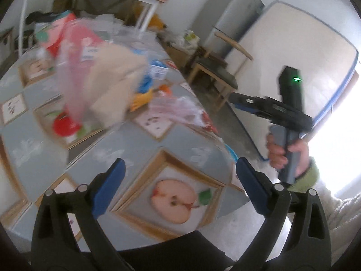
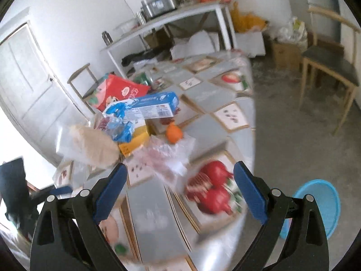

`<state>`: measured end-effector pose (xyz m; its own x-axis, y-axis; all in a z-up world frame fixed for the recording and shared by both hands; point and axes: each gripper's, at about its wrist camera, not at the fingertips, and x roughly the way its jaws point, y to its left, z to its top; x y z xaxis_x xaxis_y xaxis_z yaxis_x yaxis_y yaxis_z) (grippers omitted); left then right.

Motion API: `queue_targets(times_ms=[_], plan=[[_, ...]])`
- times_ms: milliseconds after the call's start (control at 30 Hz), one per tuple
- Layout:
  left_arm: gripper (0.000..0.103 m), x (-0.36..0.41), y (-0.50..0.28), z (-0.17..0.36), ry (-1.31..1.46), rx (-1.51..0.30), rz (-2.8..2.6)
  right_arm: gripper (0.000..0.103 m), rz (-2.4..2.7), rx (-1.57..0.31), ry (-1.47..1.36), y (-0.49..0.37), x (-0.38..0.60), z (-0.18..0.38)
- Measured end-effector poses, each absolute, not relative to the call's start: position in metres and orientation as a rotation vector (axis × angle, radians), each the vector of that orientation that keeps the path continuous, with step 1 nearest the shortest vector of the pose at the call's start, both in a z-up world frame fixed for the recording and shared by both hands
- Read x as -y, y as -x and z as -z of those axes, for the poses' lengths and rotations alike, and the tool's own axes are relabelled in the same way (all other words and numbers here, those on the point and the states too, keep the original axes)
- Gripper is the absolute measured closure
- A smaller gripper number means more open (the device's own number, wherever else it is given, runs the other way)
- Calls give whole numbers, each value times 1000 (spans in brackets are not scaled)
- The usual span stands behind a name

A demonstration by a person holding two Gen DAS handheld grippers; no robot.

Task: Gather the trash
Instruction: 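Grasp the small clear plastic bag with the left tool while the right tool grasps the orange peel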

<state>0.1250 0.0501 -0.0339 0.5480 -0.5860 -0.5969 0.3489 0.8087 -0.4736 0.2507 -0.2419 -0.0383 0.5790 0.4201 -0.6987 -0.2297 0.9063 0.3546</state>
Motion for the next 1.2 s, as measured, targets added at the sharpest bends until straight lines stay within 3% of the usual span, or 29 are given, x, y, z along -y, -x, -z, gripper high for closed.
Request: queue_targets(times_ms=[167, 267, 333, 400, 500, 800, 967, 1067, 1100, 1133, 1200], plan=[[9, -77, -115, 48, 399, -807, 550, 27, -329, -1010, -249, -297, 224, 72], [9, -81, -113, 53, 387, -801, 539, 44, -300, -1065, -242, -303, 217, 83], [9, -80, -105, 50, 370, -804, 554, 64, -308, -1091, -254, -298, 215, 83], [9, -77, -103, 51, 358, -804, 563, 75, -306, -1115, -280, -291, 215, 85], [9, -73, -100, 54, 344, -813, 577, 78, -303, -1132, -277, -277, 213, 83], [10, -69, -93, 60, 350, -816, 609, 80, -415, -1190, -226, -218, 183, 79], [24, -69, -94, 62, 348, -826, 604, 78, -535, -1171, -81, -201, 153, 72], [27, -71, -96, 63, 333, -824, 592, 56, -580, -1139, -17, -197, 143, 61], [28, -72, -98, 64, 331, -827, 586, 43, -582, -1112, -2, -197, 142, 55], [31, -72, -101, 65, 326, -834, 572, 36, -580, -1090, 2, -198, 143, 50], [37, -71, -105, 66, 322, -845, 564, 35, -572, -1041, -19, -206, 150, 38]])
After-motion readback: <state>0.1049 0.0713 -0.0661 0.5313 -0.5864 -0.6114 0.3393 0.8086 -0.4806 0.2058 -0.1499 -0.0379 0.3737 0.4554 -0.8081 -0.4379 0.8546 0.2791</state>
